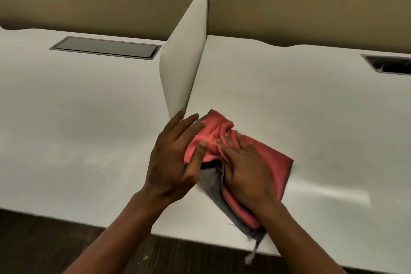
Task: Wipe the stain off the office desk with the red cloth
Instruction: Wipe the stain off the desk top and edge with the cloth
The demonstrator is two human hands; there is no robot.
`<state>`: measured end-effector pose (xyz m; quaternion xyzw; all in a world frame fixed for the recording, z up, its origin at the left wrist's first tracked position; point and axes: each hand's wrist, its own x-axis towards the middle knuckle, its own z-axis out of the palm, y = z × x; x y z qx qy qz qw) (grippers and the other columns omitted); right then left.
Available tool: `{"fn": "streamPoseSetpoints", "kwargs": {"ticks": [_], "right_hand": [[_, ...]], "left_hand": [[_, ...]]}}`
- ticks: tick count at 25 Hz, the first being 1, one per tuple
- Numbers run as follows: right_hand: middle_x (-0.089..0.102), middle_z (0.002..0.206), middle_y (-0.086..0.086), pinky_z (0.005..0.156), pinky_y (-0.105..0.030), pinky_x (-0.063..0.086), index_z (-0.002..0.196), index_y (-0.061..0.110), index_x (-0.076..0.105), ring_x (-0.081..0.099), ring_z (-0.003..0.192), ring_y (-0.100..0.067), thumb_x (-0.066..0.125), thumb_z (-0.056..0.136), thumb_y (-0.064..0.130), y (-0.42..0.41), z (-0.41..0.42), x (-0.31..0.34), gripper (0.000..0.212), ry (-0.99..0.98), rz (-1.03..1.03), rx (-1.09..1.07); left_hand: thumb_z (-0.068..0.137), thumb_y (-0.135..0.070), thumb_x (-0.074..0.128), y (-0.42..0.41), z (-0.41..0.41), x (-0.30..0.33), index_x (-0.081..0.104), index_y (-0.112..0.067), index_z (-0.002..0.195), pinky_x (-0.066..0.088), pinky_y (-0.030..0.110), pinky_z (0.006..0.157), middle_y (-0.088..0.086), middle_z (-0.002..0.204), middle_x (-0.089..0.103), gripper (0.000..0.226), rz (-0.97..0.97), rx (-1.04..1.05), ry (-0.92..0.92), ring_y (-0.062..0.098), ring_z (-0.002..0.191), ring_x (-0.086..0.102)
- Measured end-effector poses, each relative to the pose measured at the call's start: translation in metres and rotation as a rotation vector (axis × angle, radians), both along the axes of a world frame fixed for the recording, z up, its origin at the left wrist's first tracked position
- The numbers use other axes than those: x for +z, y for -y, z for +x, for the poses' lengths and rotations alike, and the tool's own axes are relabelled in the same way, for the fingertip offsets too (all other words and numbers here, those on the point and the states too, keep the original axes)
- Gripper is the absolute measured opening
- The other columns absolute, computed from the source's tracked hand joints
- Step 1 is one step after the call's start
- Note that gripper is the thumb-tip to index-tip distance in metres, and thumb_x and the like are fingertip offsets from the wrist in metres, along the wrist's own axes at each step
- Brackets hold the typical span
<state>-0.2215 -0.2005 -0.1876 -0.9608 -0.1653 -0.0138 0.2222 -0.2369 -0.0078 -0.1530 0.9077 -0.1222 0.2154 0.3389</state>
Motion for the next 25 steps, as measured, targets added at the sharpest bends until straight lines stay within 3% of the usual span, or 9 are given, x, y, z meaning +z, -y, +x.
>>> {"fn": "streamPoseSetpoints", "kwargs": {"ticks": [4, 8, 10, 12, 14, 17, 19, 22, 25], "right_hand": [[0.026, 0.17, 0.014, 0.131, -0.042, 0.015, 0.161, 0.04, 0.032, 0.018, 0.16, -0.013, 0.026, 0.105, 0.045, -0.008, 0.028, -0.001, 0.057, -0.033, -0.014, 0.003], [0.016, 0.174, 0.004, 0.131, -0.046, 0.011, 0.166, 0.028, 0.023, 0.01, 0.162, -0.025, 0.035, 0.11, 0.044, -0.056, 0.122, 0.027, 0.059, -0.071, -0.152, -0.096], [0.018, 0.174, -0.008, 0.13, -0.042, 0.014, 0.164, 0.013, 0.023, 0.014, 0.161, -0.029, 0.039, 0.112, 0.028, -0.074, 0.151, 0.036, 0.056, -0.158, 0.023, -0.092], [0.029, 0.168, -0.019, 0.116, -0.015, 0.033, 0.156, -0.005, 0.032, 0.026, 0.156, -0.028, 0.04, 0.11, 0.004, -0.07, 0.162, 0.035, 0.047, -0.359, 0.36, -0.157], [0.035, 0.165, -0.021, 0.086, 0.006, 0.036, 0.154, -0.005, 0.036, 0.033, 0.15, -0.025, 0.044, 0.109, 0.003, -0.062, 0.158, 0.038, 0.047, -0.362, 0.31, -0.153], [0.048, 0.16, -0.009, 0.12, -0.026, 0.03, 0.153, 0.018, 0.05, 0.037, 0.152, -0.029, 0.053, 0.105, 0.019, -0.019, 0.169, 0.031, 0.048, -0.076, 0.076, -0.164], [0.053, 0.155, -0.012, 0.121, -0.04, 0.031, 0.151, 0.022, 0.054, 0.043, 0.148, -0.034, 0.048, 0.105, 0.024, 0.043, 0.168, 0.027, 0.046, -0.007, -0.038, -0.339], [0.059, 0.148, -0.018, 0.116, -0.043, 0.038, 0.151, 0.019, 0.055, 0.051, 0.138, -0.04, 0.045, 0.106, 0.026, 0.105, 0.142, 0.023, 0.046, 0.03, -0.101, -0.589], [0.047, 0.161, -0.01, 0.121, -0.047, 0.033, 0.157, 0.021, 0.045, 0.042, 0.148, -0.035, 0.027, 0.106, 0.039, 0.085, 0.101, 0.013, 0.058, 0.0, -0.152, -0.496]], "left_hand": [[0.102, -0.04, 0.045, -0.008, 0.027, -0.003, 0.058, -0.018, 0.14, 0.036, 0.032, 0.118, -0.002, 0.152, 0.051, 0.046, 0.096, -0.104, 0.035, 0.012, 0.153, 0.025], [0.102, -0.041, 0.045, -0.011, 0.049, -0.01, 0.06, -0.019, 0.138, 0.039, 0.034, 0.116, -0.005, 0.151, 0.052, 0.044, 0.024, -0.14, 0.033, 0.011, 0.152, 0.027], [0.102, -0.042, 0.044, -0.005, 0.062, -0.012, 0.062, -0.019, 0.137, 0.037, 0.036, 0.118, -0.005, 0.149, 0.054, 0.045, -0.041, -0.154, 0.013, 0.011, 0.151, 0.03], [0.102, -0.043, 0.042, 0.009, 0.074, -0.01, 0.062, -0.019, 0.136, 0.037, 0.037, 0.118, -0.005, 0.147, 0.056, 0.046, -0.073, -0.181, -0.019, 0.011, 0.15, 0.031], [0.102, -0.043, 0.042, 0.018, 0.087, -0.005, 0.061, -0.019, 0.136, 0.036, 0.038, 0.119, -0.004, 0.147, 0.056, 0.046, -0.065, -0.216, -0.039, 0.012, 0.15, 0.031], [0.102, -0.044, 0.043, 0.015, 0.101, -0.001, 0.06, -0.021, 0.137, 0.029, 0.029, 0.121, -0.006, 0.15, 0.053, 0.045, -0.021, -0.246, -0.043, 0.009, 0.151, 0.027], [0.102, -0.044, 0.045, 0.01, 0.101, -0.001, 0.06, -0.022, 0.137, 0.023, 0.018, 0.119, -0.008, 0.15, 0.052, 0.044, -0.015, -0.244, -0.06, 0.006, 0.151, 0.026], [0.101, -0.045, 0.046, 0.019, 0.09, -0.002, 0.061, -0.023, 0.136, 0.026, 0.018, 0.116, -0.011, 0.149, 0.052, 0.044, -0.023, -0.289, -0.112, 0.005, 0.151, 0.025], [0.101, -0.047, 0.046, 0.039, 0.084, 0.001, 0.059, -0.025, 0.137, 0.026, 0.012, 0.113, -0.013, 0.148, 0.052, 0.044, -0.016, -0.373, -0.091, 0.005, 0.151, 0.026]]}}
